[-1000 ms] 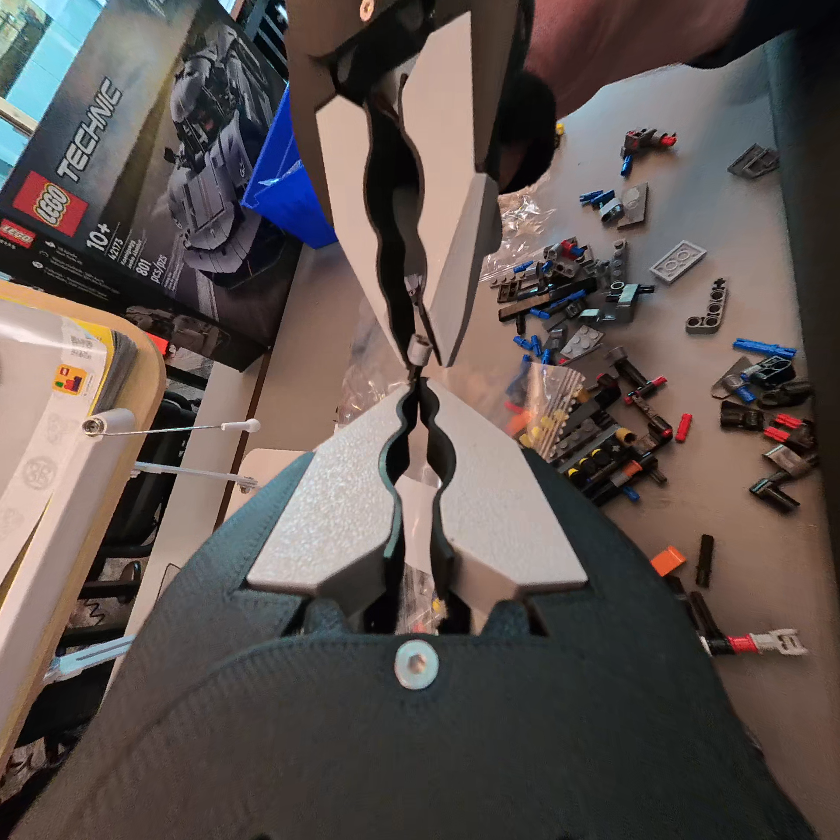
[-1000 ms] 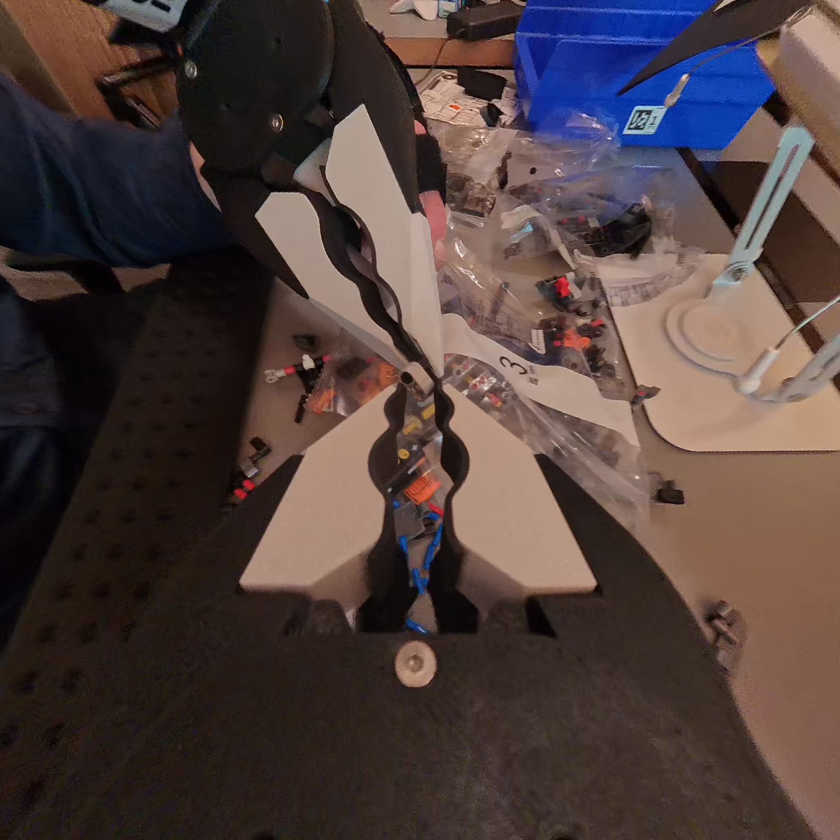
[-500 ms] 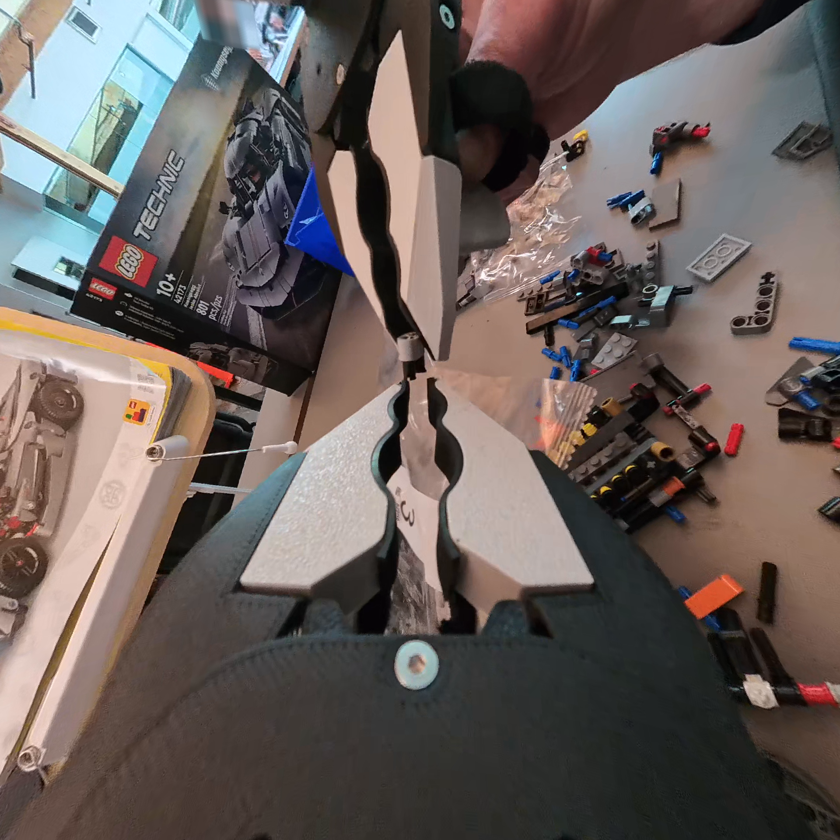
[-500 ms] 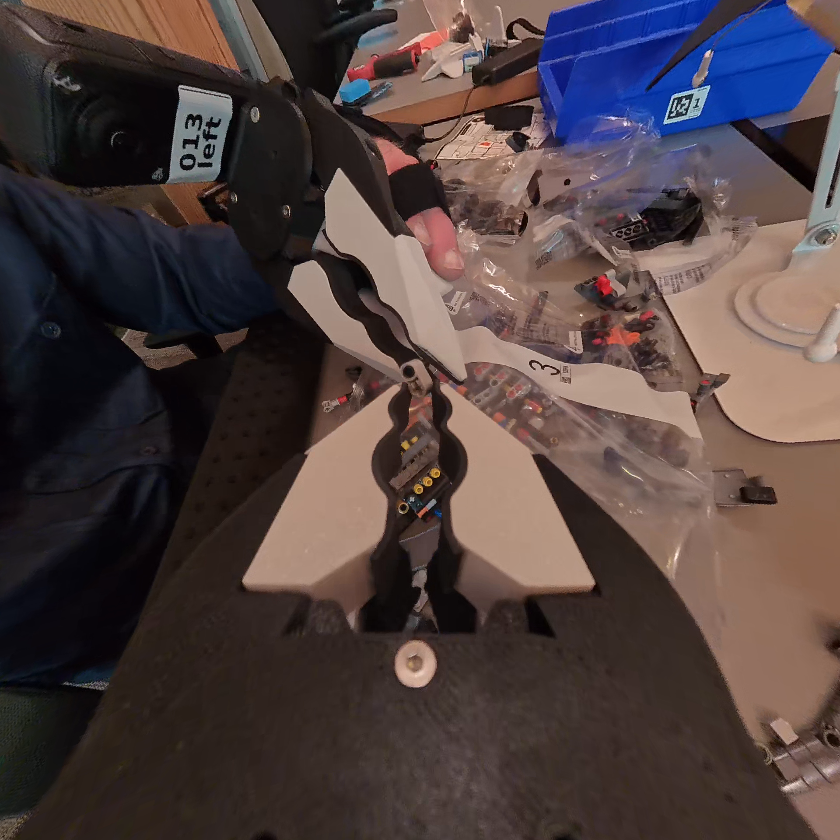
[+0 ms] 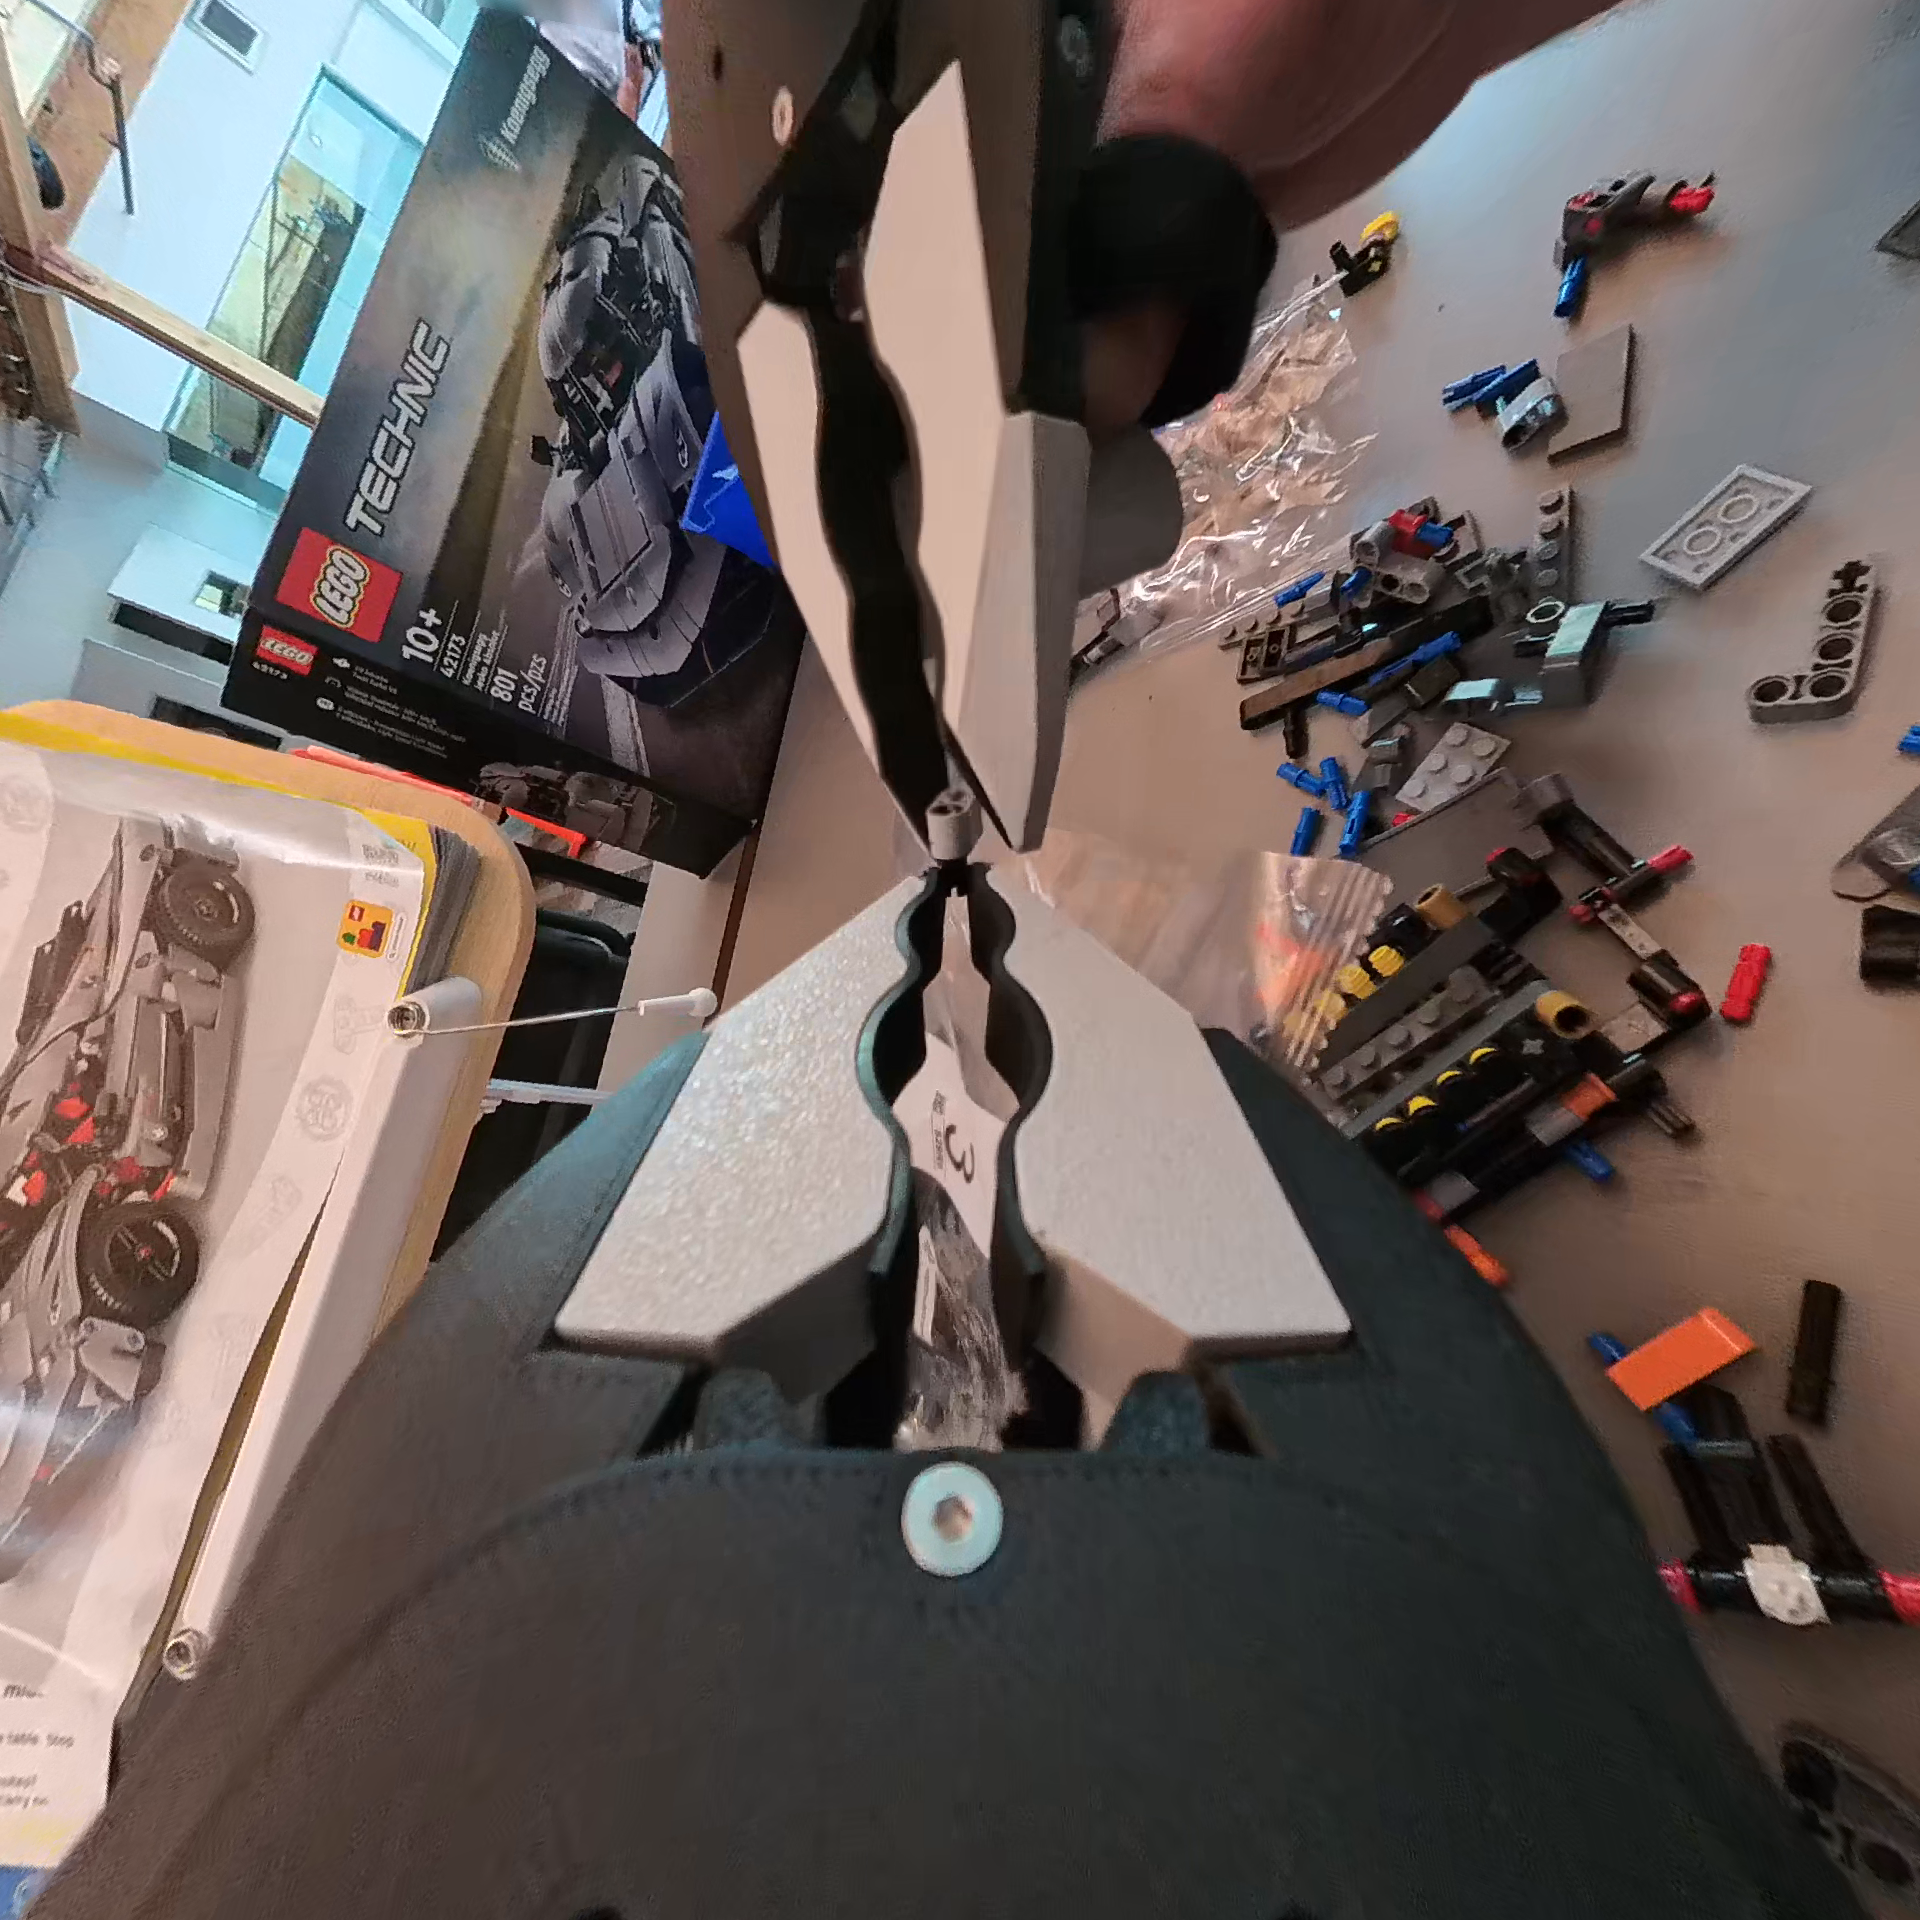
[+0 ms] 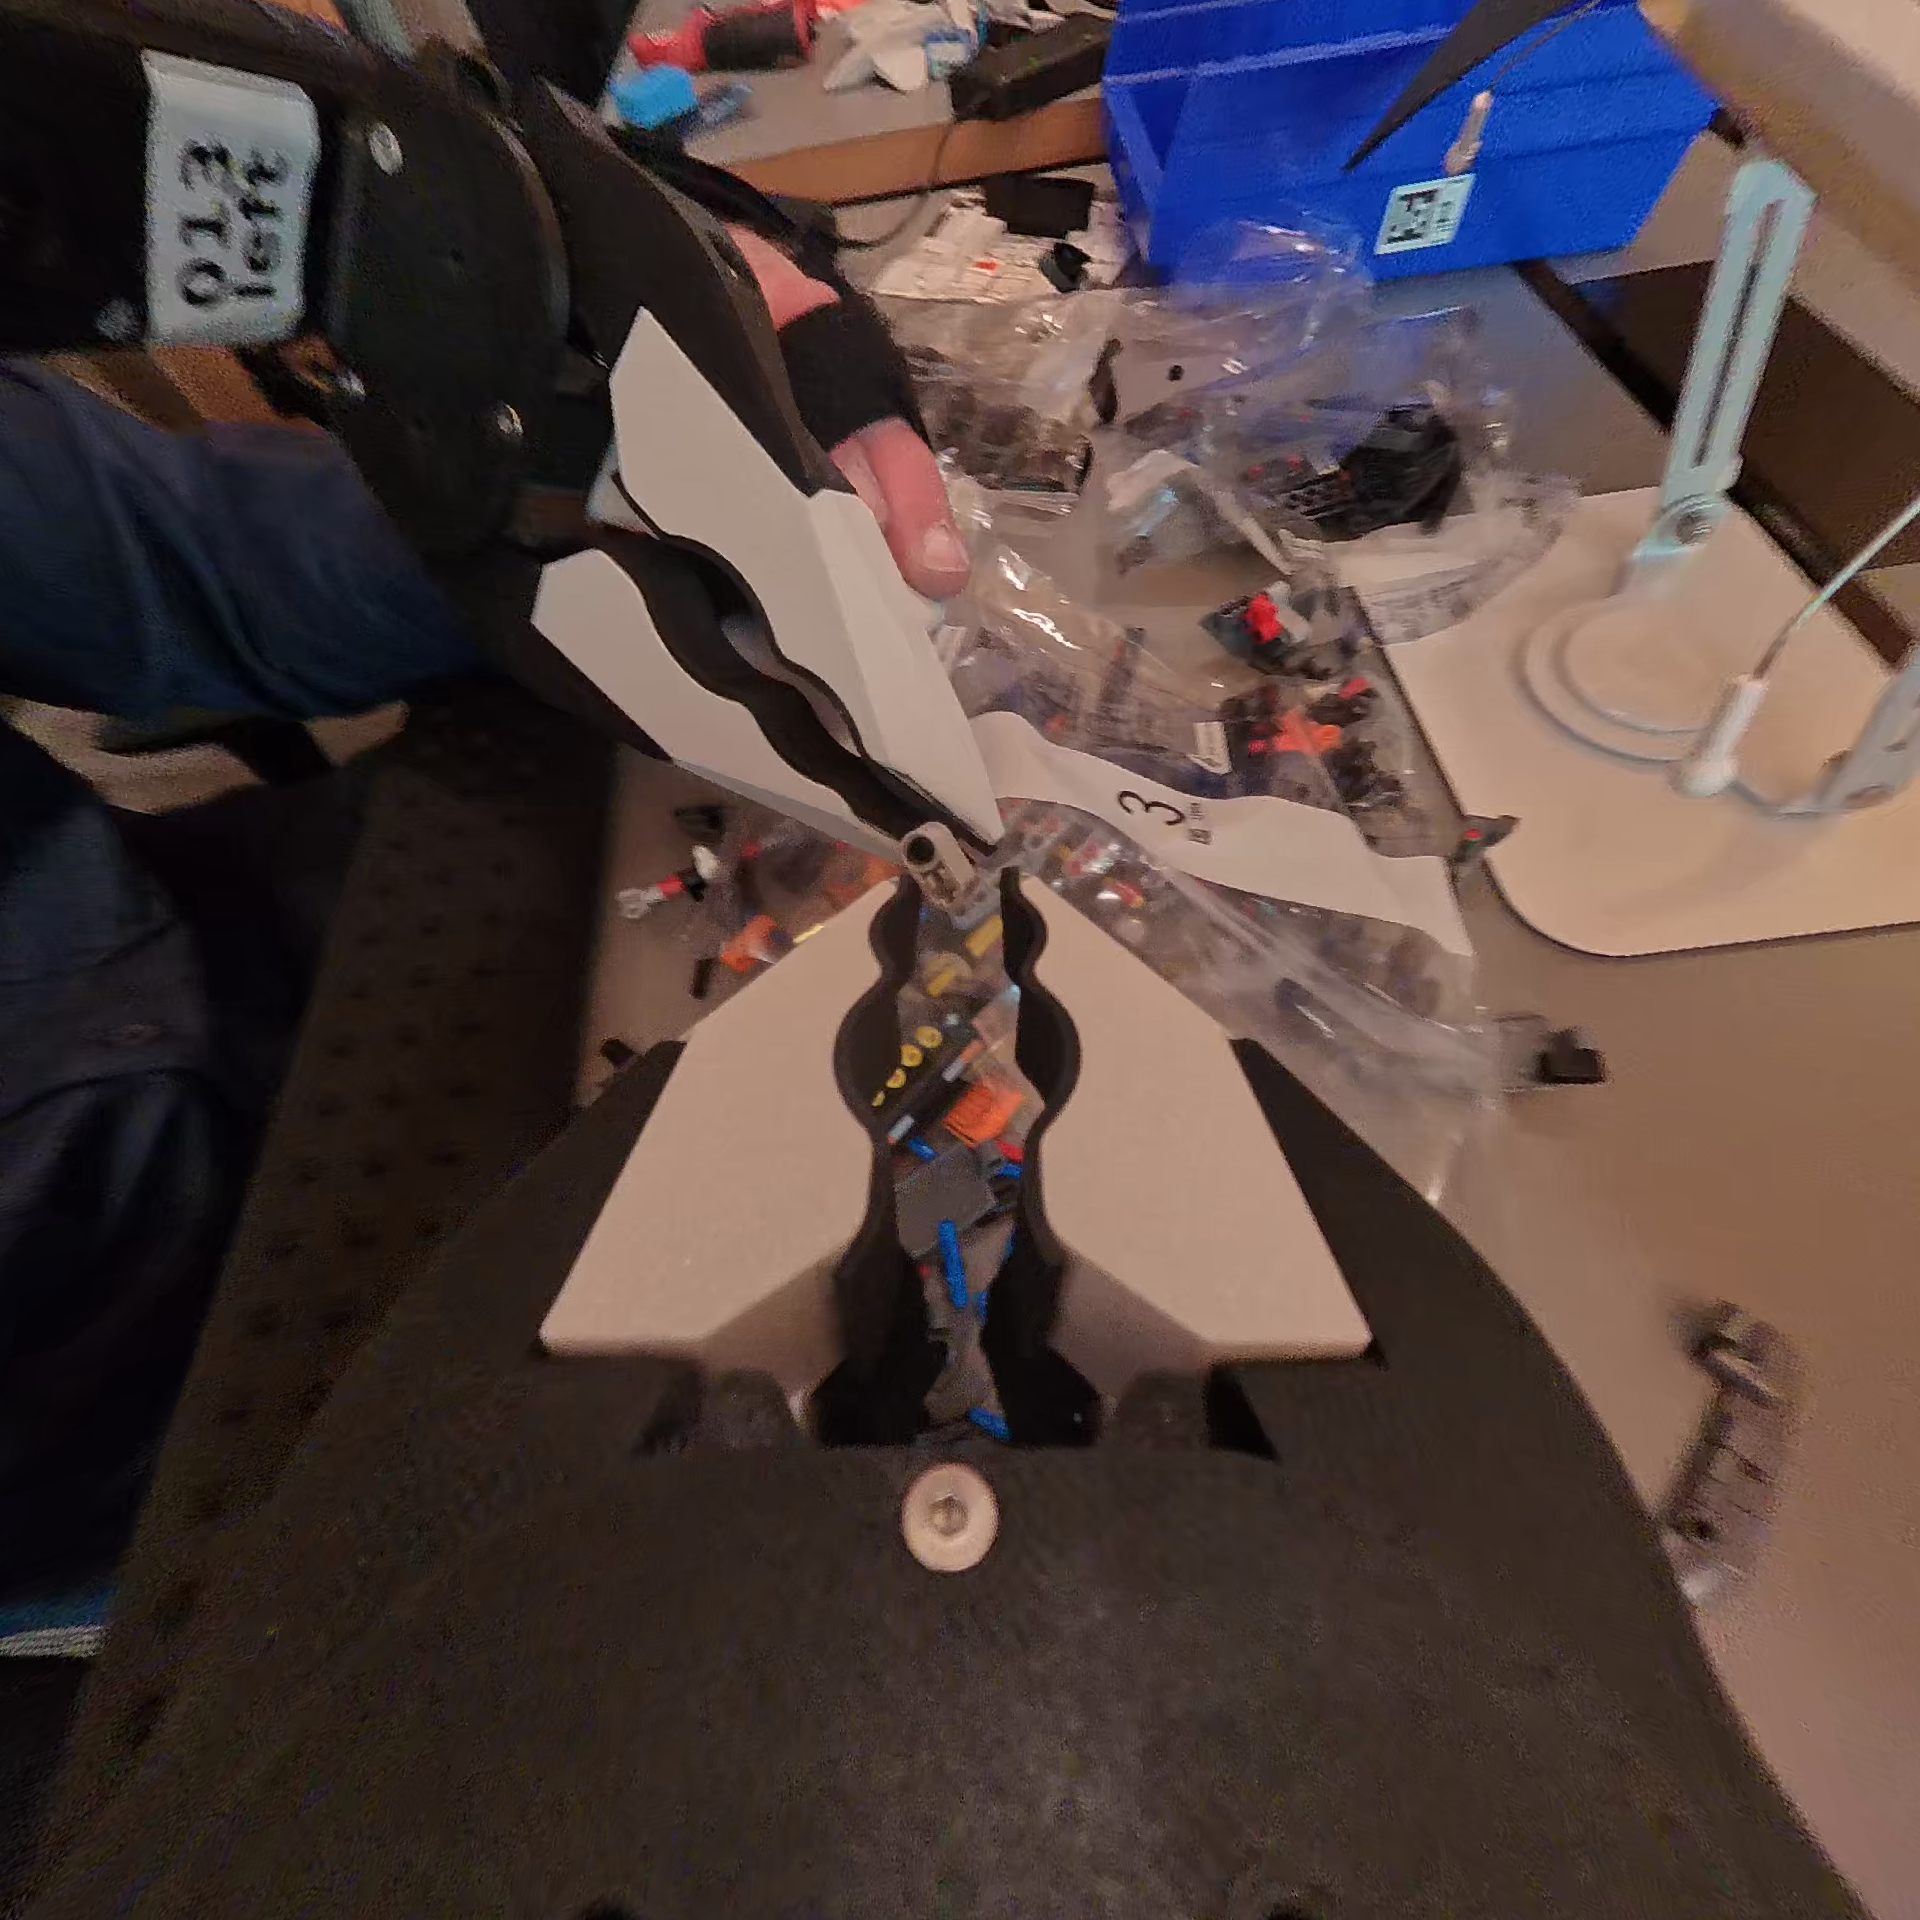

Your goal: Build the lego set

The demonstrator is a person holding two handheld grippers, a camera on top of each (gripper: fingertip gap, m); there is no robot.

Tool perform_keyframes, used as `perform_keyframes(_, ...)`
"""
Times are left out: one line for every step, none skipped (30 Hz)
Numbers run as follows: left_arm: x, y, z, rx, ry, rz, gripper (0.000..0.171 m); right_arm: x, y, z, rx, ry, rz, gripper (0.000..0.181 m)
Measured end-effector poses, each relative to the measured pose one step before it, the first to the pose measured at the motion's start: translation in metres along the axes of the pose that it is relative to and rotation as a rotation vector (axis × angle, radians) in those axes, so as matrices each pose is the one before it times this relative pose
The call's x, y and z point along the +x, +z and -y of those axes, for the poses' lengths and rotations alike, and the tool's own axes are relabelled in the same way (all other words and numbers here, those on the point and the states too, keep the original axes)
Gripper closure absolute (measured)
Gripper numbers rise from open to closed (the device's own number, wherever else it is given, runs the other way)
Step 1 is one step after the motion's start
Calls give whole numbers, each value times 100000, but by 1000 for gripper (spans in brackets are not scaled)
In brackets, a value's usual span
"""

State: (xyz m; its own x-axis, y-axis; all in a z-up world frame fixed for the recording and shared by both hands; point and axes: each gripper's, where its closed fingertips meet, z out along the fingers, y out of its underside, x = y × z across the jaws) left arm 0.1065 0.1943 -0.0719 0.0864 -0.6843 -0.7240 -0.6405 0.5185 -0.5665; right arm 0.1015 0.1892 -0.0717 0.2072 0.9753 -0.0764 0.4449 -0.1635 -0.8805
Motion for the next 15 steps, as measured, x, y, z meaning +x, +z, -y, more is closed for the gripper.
perform_keyframes(7,-7,-7,-575,-201,-164,170,158,-15,-42,-1593,-3780,-3647,167)
perform_keyframes(23,12,-7,-450,-24,-113,170,127,-13,-10,-1430,-3832,-3529,167)
perform_keyframes(15,36,-89,-947,411,13,170,120,-11,8,-1174,-3715,-3348,167)
perform_keyframes(66,24,-68,-694,529,-185,170,79,13,39,-868,-3670,-2999,167)
perform_keyframes(90,39,-101,-797,117,-549,170,74,39,-47,-1297,-3368,-2632,167)
perform_keyframes(85,52,-114,-610,-235,-646,170,55,71,-113,-1611,-3058,-2271,167)
perform_keyframes(91,58,-66,-297,-386,-629,170,-18,76,-84,-1319,-3001,-1780,168)
perform_keyframes(87,46,-80,-352,-303,-651,170,-30,51,-15,-807,-3329,-1863,169)
perform_keyframes(58,43,-109,-574,-164,-561,170,52,57,-39,-1131,-3580,-2503,169)
perform_keyframes(58,38,-66,-328,-88,-459,169,43,65,-103,-1781,-3539,-2578,168)
perform_keyframes(101,22,8,81,-230,-601,170,-68,62,-31,-1504,-3809,-1922,169)
perform_keyframes(31,33,-3,-70,-282,-318,170,-174,48,54,-1034,-4141,-1585,171)
perform_keyframes(-6,34,-111,-770,-205,-88,170,-108,55,35,-1158,-4154,-2006,174)
perform_keyframes(25,40,-91,-584,-359,-337,170,-10,90,-37,-1789,-3766,-2510,176)
perform_keyframes(58,39,-92,-453,-282,-473,170,-6,82,-45,-1854,-3446,-2192,176)
